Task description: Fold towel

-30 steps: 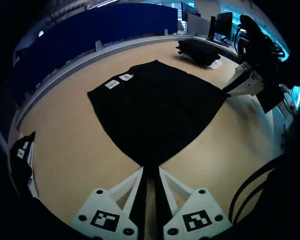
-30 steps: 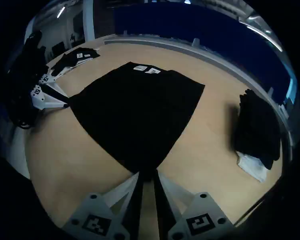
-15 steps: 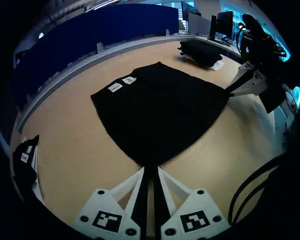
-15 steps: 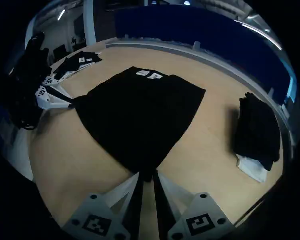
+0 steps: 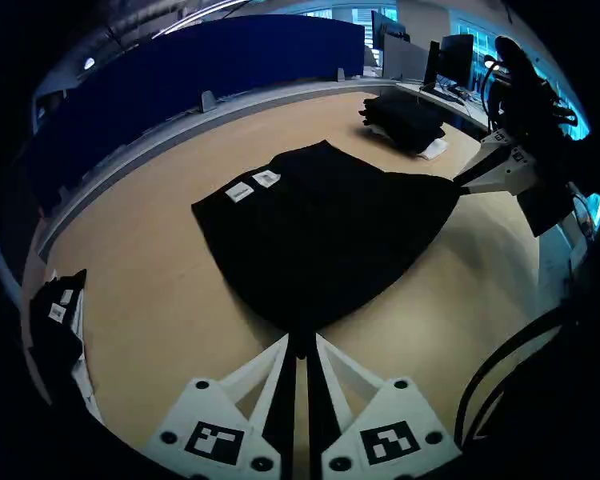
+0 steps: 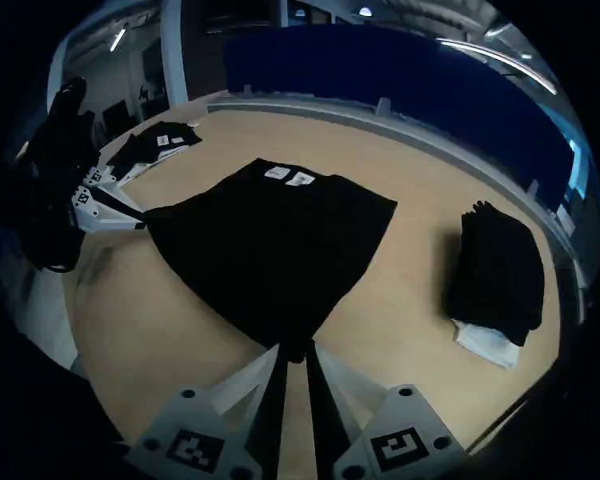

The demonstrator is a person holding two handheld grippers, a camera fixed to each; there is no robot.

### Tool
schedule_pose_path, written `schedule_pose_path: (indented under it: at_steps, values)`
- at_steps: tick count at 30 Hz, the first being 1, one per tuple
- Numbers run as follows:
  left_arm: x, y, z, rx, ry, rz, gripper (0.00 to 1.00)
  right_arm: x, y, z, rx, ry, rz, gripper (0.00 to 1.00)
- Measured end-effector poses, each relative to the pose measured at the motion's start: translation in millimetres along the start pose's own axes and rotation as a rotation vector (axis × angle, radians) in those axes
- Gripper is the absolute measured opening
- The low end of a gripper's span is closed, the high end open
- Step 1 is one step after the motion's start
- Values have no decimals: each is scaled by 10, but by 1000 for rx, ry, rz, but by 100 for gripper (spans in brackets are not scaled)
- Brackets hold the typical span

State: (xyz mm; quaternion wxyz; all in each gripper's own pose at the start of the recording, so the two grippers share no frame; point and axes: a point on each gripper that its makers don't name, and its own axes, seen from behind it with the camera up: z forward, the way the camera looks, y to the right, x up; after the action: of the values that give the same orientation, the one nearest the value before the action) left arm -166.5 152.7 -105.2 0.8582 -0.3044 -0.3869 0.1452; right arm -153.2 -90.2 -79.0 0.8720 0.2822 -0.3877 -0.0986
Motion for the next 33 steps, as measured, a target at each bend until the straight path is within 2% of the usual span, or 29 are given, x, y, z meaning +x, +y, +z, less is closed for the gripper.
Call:
schedule_pose_path:
  at_steps: [9, 17, 21, 33]
  values:
    - [113, 56, -313, 4, -4, -5, 8, 209, -130, -348, 11, 34, 17, 16]
    - [136, 142, -557, 1, -24, -38, 8, 294, -232, -654, 18, 45, 31, 15]
    - [96, 216, -577, -10, -27, -49, 8, 218, -274, -699, 25, 35, 40, 15]
    - [60, 280, -514, -11, -23, -27, 8, 106, -350, -621, 15, 38, 35, 15]
